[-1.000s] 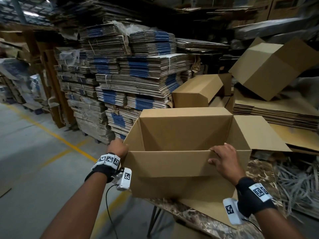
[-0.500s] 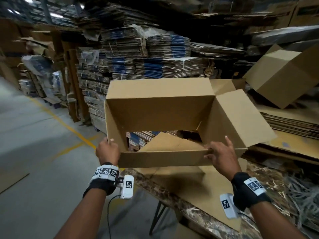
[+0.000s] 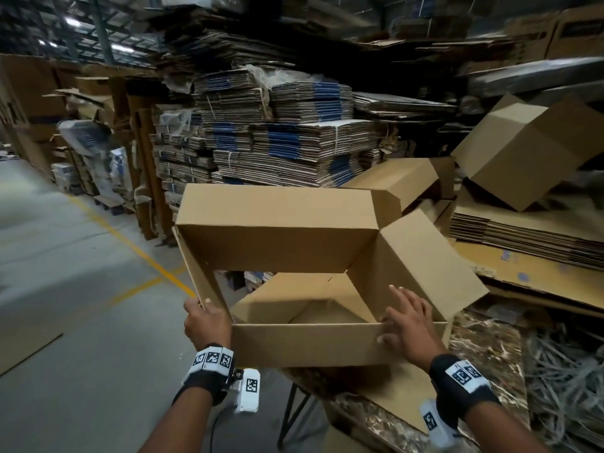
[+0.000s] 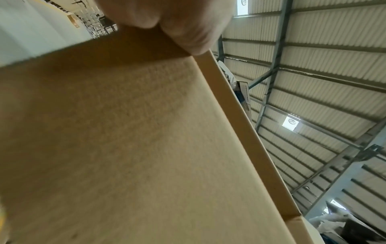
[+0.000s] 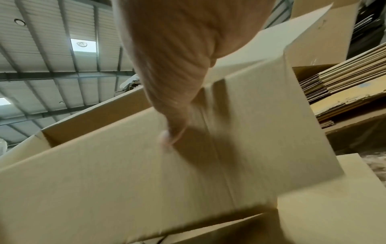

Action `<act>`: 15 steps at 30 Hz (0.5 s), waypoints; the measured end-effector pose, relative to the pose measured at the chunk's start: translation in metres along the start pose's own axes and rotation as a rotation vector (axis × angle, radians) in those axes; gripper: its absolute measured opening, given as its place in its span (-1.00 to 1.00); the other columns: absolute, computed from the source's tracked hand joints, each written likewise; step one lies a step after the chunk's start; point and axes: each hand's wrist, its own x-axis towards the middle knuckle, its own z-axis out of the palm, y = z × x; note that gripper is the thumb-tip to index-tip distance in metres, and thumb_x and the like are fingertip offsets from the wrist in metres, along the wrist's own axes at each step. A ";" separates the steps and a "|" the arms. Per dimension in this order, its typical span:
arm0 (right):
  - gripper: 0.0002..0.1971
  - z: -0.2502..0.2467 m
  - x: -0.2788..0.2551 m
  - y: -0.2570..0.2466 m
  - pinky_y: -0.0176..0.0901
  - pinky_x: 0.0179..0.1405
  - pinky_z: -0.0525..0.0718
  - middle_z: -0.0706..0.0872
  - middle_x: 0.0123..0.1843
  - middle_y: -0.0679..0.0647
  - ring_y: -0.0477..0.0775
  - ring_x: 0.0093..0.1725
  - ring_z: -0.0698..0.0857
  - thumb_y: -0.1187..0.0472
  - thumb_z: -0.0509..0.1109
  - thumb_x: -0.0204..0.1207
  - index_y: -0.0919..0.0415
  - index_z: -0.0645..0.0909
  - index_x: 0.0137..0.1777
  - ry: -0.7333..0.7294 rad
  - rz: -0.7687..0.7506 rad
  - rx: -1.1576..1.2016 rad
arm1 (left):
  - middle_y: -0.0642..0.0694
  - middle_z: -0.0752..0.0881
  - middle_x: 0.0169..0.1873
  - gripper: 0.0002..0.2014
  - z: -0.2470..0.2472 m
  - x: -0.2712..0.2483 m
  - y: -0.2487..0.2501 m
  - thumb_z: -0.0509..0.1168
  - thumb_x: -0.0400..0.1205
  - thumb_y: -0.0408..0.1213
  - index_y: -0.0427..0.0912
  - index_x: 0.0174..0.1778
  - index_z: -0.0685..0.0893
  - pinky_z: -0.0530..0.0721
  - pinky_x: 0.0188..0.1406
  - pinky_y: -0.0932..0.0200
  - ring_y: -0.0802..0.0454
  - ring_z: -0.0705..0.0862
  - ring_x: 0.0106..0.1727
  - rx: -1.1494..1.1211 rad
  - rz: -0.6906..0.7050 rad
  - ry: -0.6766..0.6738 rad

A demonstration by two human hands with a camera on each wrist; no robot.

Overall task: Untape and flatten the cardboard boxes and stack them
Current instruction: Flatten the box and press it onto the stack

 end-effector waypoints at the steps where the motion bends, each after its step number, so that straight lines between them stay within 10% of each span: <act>1: -0.53 -0.004 0.000 0.004 0.25 0.67 -0.07 0.06 0.82 0.09 0.21 0.77 -0.02 -0.41 0.50 0.34 -0.28 0.64 0.20 -0.024 0.021 0.010 | -0.59 0.69 0.17 -0.79 0.002 -0.002 0.000 0.19 0.79 -0.34 -0.35 0.29 0.53 0.62 0.17 -0.32 -0.58 0.65 0.18 0.000 0.003 0.004; 4: -0.19 -0.028 0.009 0.009 0.28 0.70 -0.08 -0.09 0.83 0.10 0.20 0.79 -0.09 -0.70 0.09 0.31 -0.35 0.45 0.50 -0.014 0.073 0.002 | -0.60 0.69 0.13 -0.79 0.006 -0.003 0.000 0.19 0.78 -0.36 -0.35 0.28 0.51 0.63 0.13 -0.35 -0.60 0.66 0.14 0.018 0.027 0.009; 9: -0.01 -0.093 0.060 -0.013 0.32 0.71 -0.11 -0.23 0.82 0.23 0.28 0.79 -0.21 -0.32 0.51 0.43 -0.23 0.02 0.75 0.200 0.042 -0.102 | -0.62 0.69 0.09 -0.77 0.010 0.001 0.002 0.18 0.78 -0.36 -0.37 0.31 0.52 0.65 0.10 -0.35 -0.58 0.68 0.10 0.026 0.105 -0.006; 15: 0.24 -0.110 0.107 -0.025 0.36 0.71 -0.22 -0.29 0.79 0.35 0.41 0.77 -0.28 -0.23 0.59 0.38 -0.15 -0.31 0.77 0.113 0.007 -0.221 | -0.57 0.73 0.03 -0.76 0.009 0.004 0.000 0.19 0.81 -0.31 -0.34 0.34 0.53 0.67 0.00 -0.28 -0.55 0.71 0.01 0.010 0.233 -0.056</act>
